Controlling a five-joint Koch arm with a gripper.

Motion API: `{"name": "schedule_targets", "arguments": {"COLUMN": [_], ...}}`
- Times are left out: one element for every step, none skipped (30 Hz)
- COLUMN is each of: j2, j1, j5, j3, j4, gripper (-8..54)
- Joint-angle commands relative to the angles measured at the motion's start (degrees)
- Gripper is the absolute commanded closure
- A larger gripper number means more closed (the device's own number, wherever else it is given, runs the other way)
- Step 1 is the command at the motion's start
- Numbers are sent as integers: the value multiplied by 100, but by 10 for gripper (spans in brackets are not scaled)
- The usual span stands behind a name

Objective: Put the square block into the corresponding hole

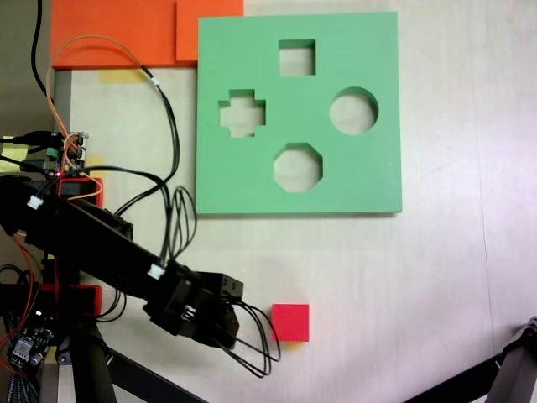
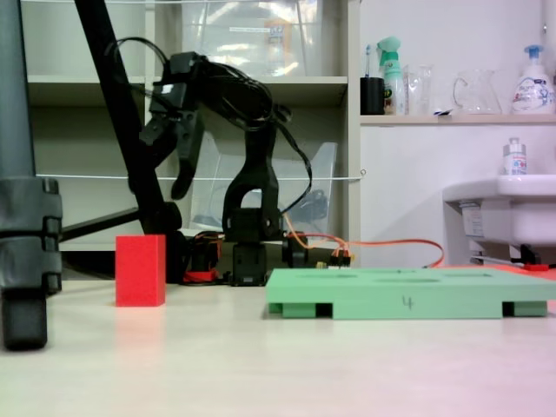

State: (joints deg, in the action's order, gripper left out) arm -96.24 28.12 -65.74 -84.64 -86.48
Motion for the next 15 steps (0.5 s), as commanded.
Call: {"name": "schedule_targets", "arguments": {"j2": [299,563,712,844,993,1178,1292,1494,1626,1705,1723,1749,1811,1881,1969], "j1": [290,334,360,360,360,369,369,369,369,334,299,255,193,149,88], "j5": [281,642,870,888,896,1002,1037,1011,976,958,896,809,756,747,703], "j3": [545,756,773,782,826,958,1028,1274,1468,1644,1696,1740,1802,1881,1925], "j4": [-272,-483,-545,-545,-527,-536,-536,-606,-703,-817,-835,-835,-835,-835,-835], "gripper": [215,215,215,215,215,215,212,184,159,124,84,55,26,2,-18]}}
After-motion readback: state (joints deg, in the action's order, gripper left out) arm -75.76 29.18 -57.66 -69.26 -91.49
